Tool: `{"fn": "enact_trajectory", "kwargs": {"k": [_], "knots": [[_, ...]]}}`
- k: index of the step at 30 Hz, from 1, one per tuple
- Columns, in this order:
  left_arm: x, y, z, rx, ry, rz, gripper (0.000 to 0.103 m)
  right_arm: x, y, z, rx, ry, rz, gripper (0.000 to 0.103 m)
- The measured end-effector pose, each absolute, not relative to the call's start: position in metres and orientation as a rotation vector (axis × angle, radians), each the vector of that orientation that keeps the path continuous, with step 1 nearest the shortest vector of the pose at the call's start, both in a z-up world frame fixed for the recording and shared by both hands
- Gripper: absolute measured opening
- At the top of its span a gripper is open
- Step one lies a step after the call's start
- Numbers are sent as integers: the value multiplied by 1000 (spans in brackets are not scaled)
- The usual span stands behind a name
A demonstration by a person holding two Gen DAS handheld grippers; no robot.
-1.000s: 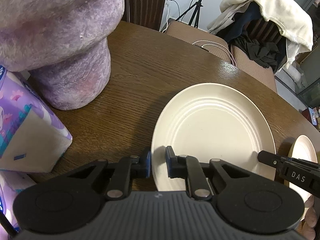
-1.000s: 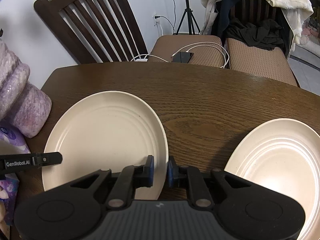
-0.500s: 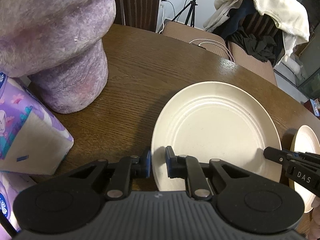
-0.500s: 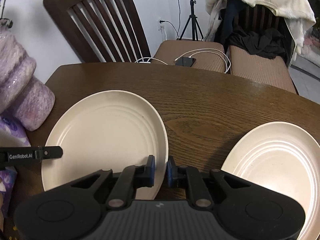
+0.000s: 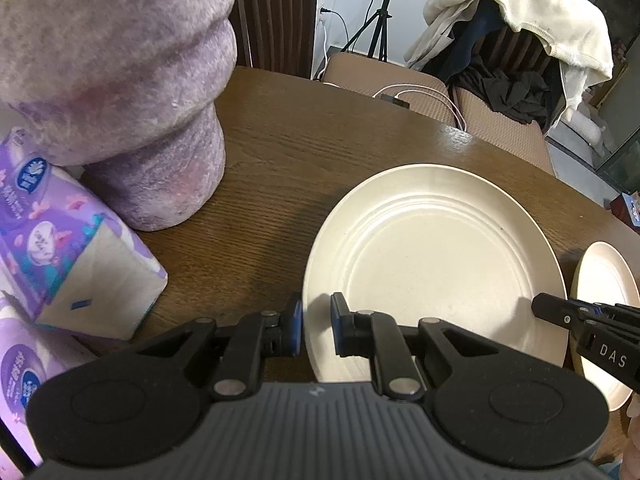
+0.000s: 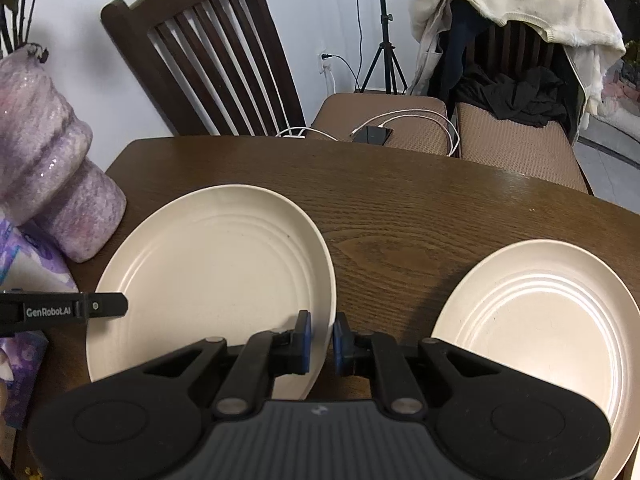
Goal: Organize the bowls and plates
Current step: 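Lift the cream plate with both grippers and carry it away from the vase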
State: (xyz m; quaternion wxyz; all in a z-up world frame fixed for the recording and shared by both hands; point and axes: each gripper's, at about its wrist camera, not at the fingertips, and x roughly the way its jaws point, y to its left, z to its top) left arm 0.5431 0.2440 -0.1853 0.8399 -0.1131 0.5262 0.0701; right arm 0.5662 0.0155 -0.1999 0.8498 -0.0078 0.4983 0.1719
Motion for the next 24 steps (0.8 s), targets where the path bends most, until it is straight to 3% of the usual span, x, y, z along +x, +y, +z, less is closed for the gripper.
{"fn": "enact_trajectory", "kwargs": {"k": [24], "knots": [[476, 231, -125, -239, 1044, 141, 15, 499, 0, -138, 7, 974, 366, 10]]}}
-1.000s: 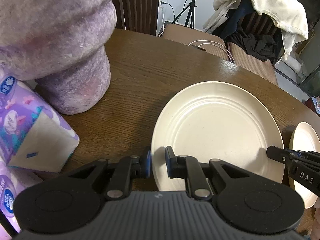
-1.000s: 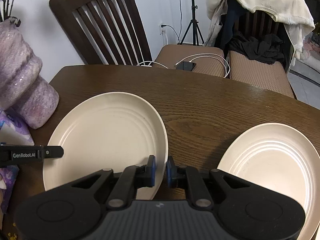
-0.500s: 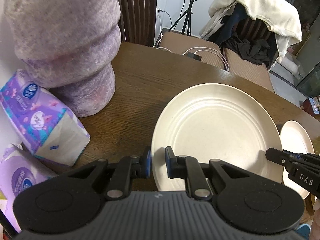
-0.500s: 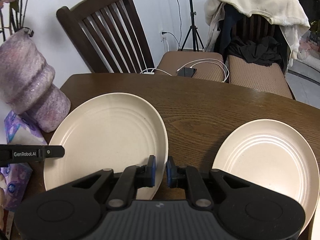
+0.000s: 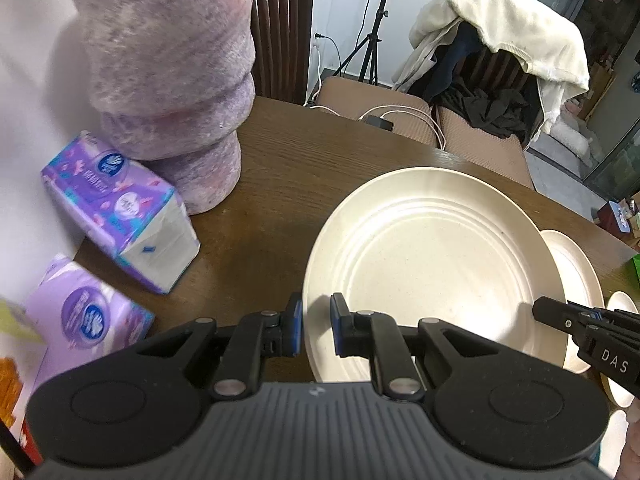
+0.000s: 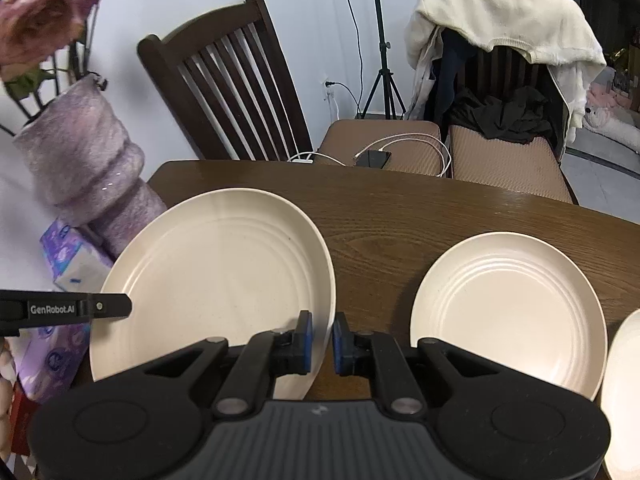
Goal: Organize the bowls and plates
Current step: 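Lift the cream plate with both grippers and carry it away from the vase, then carry the held plate with both grippers to the open table in front of the bowls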
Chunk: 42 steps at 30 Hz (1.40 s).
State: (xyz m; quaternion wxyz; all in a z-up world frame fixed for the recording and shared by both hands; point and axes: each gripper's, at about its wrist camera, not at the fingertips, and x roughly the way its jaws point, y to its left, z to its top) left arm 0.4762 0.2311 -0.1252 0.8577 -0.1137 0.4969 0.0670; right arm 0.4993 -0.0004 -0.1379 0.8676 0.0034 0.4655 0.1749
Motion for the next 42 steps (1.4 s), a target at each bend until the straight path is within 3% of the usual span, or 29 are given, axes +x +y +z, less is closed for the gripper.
{"fn": "enact_trajectory", "kwargs": {"k": [42], "knots": [[289, 172, -26, -236, 944, 152, 15, 307, -67, -40, 44, 864, 391, 8]]}}
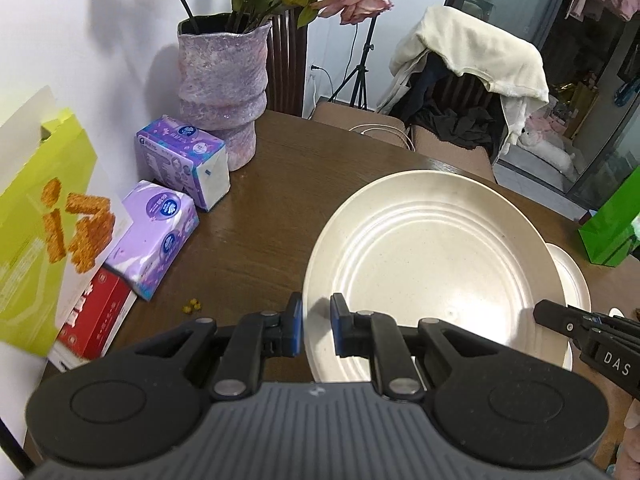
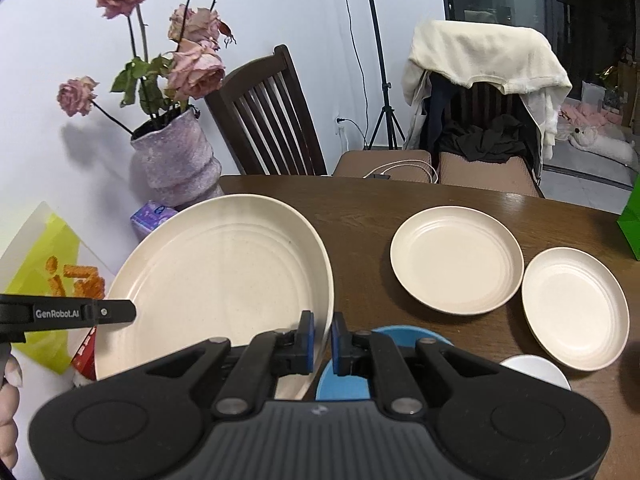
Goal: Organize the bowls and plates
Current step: 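Carry the held plate with both grippers to the open table in front of the bowls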
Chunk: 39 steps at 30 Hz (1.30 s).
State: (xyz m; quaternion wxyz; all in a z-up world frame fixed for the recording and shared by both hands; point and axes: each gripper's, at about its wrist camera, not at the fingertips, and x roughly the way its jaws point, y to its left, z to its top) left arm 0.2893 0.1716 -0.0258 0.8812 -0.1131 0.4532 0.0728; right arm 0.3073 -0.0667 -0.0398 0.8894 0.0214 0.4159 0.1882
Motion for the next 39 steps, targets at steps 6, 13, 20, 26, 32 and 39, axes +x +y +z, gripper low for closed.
{"fn": "enact_trajectory", "kwargs": {"k": [6, 13, 20, 26, 32, 39], "knots": [[262, 163, -16, -238, 933, 149, 15, 280, -77, -31, 54, 861, 391, 8], [231, 156, -7, -242, 923, 148, 15, 246, -87, -22, 58, 846, 395, 8], [201, 146, -3, -238, 920, 145, 15, 214, -99, -18, 75, 839, 392, 8], [177, 134, 0, -233, 916, 133, 15, 187, -112, -15, 87, 830, 386, 8], [158, 122, -2, -244, 922, 108, 15, 165, -127, -14, 100, 824, 376, 8], [142, 105, -10, -253, 933, 77, 15, 147, -145, -18, 101, 825, 357, 8]]}}
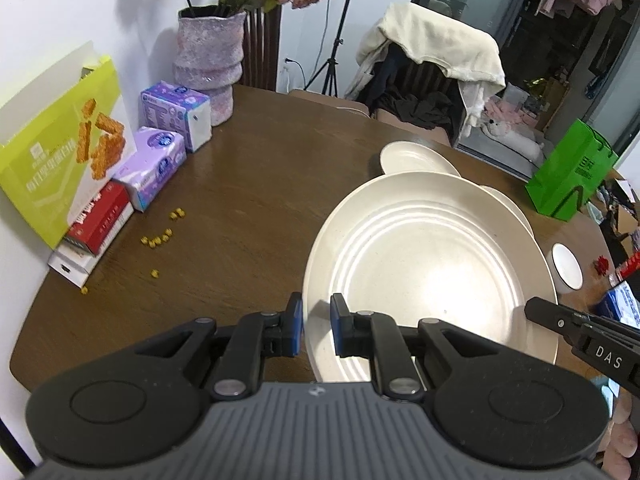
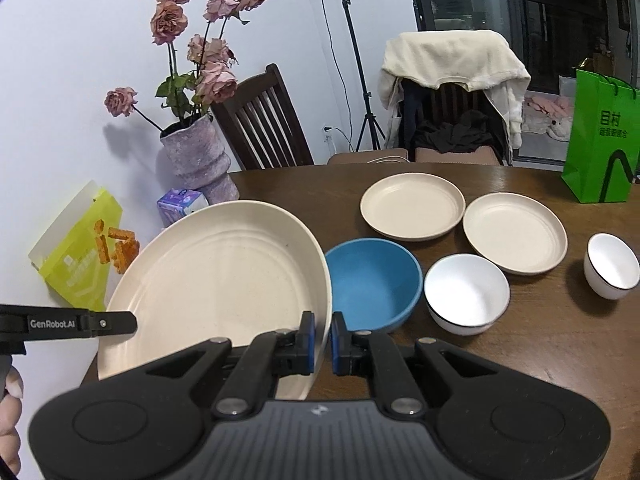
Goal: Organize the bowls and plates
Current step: 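Carry the held plate with both grippers to the open table in front of the bowls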
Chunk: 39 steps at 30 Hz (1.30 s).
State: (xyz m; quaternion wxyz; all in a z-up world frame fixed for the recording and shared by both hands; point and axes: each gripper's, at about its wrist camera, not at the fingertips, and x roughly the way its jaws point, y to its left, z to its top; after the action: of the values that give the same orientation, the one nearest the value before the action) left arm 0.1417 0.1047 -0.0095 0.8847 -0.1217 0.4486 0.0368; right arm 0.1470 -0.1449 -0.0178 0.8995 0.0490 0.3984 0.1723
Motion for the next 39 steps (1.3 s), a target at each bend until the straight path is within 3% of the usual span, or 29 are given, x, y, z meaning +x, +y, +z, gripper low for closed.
{"fn": "enact_trajectory", "kwargs": {"k": [39], "knots": [[114, 18, -105, -137, 1086, -150, 15, 68, -237, -100, 172, 889, 147, 7]]}}
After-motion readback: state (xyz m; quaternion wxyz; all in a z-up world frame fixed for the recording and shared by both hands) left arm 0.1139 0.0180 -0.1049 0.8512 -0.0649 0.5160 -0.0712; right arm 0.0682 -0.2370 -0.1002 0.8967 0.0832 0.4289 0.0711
